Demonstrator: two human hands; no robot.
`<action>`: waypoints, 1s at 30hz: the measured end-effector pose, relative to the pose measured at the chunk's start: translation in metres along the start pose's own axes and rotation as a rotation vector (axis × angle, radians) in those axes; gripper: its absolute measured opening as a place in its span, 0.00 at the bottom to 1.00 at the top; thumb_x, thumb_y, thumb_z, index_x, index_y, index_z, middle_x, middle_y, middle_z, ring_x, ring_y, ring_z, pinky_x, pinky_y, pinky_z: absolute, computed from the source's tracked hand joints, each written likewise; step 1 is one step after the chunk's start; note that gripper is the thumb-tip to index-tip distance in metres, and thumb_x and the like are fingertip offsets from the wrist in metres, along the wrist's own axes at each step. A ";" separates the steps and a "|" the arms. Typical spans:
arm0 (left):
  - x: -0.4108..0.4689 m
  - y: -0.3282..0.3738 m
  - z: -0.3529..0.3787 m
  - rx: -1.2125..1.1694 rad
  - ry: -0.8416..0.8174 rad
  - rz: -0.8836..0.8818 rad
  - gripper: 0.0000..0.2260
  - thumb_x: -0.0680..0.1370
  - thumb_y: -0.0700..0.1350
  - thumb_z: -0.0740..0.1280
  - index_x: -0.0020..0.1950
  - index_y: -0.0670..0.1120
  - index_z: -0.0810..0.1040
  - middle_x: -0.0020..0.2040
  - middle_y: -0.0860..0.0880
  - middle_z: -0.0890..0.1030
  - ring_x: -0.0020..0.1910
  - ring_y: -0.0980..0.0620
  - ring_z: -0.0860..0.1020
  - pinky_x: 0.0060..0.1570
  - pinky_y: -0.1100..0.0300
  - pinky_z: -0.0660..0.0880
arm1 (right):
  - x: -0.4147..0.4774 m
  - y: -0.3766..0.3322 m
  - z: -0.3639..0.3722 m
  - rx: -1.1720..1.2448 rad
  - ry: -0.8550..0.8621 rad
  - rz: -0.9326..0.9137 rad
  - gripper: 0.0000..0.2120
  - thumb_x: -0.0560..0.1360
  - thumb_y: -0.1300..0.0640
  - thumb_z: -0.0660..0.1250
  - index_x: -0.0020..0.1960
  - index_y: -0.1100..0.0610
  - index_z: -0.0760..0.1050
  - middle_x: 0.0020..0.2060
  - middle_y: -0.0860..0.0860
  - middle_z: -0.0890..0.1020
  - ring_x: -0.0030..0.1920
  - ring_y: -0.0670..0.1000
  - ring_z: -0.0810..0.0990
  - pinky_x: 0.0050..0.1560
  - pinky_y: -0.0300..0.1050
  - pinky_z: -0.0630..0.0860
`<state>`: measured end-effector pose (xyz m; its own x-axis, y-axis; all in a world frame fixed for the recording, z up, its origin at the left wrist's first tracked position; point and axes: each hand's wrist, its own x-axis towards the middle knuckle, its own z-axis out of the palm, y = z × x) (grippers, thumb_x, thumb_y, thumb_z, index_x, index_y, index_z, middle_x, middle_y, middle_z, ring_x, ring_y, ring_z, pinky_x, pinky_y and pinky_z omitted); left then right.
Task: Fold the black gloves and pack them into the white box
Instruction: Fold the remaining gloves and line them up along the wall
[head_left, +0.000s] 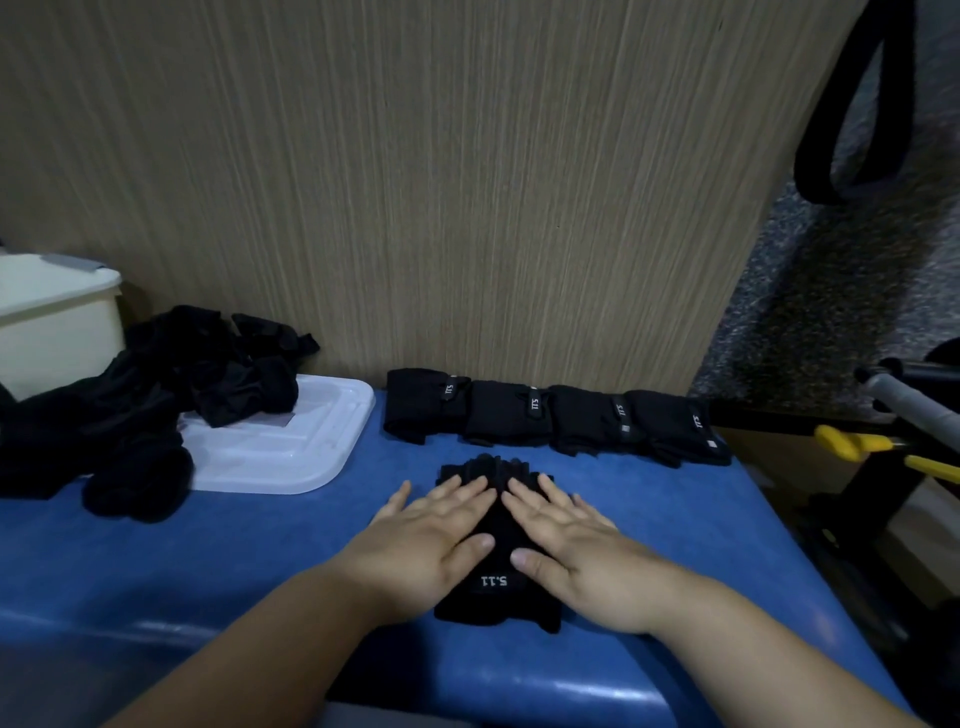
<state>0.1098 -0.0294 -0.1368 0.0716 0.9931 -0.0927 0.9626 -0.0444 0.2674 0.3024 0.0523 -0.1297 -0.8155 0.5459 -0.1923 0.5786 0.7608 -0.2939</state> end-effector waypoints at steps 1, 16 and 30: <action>-0.001 0.000 0.000 -0.003 -0.010 -0.003 0.24 0.83 0.57 0.46 0.78 0.58 0.44 0.77 0.63 0.43 0.75 0.64 0.39 0.74 0.53 0.34 | -0.001 0.000 0.001 -0.019 -0.014 0.015 0.29 0.82 0.41 0.47 0.77 0.45 0.38 0.75 0.38 0.38 0.73 0.40 0.30 0.74 0.42 0.34; -0.021 -0.027 -0.018 -0.014 0.074 0.001 0.23 0.82 0.56 0.53 0.77 0.61 0.52 0.76 0.65 0.47 0.74 0.64 0.39 0.73 0.57 0.35 | -0.021 0.020 -0.006 0.003 0.199 0.053 0.48 0.65 0.22 0.34 0.78 0.47 0.51 0.71 0.34 0.48 0.74 0.40 0.33 0.76 0.43 0.42; -0.009 -0.030 -0.003 -0.408 0.191 0.143 0.26 0.71 0.38 0.70 0.53 0.71 0.74 0.58 0.63 0.76 0.60 0.67 0.72 0.62 0.71 0.66 | -0.019 0.025 -0.006 0.176 0.118 -0.073 0.34 0.68 0.51 0.71 0.72 0.40 0.63 0.70 0.34 0.61 0.71 0.36 0.57 0.75 0.43 0.54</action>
<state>0.0792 -0.0367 -0.1410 0.1097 0.9839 0.1408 0.7623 -0.1742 0.6234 0.3326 0.0624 -0.1281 -0.8421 0.5364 -0.0565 0.4978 0.7326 -0.4642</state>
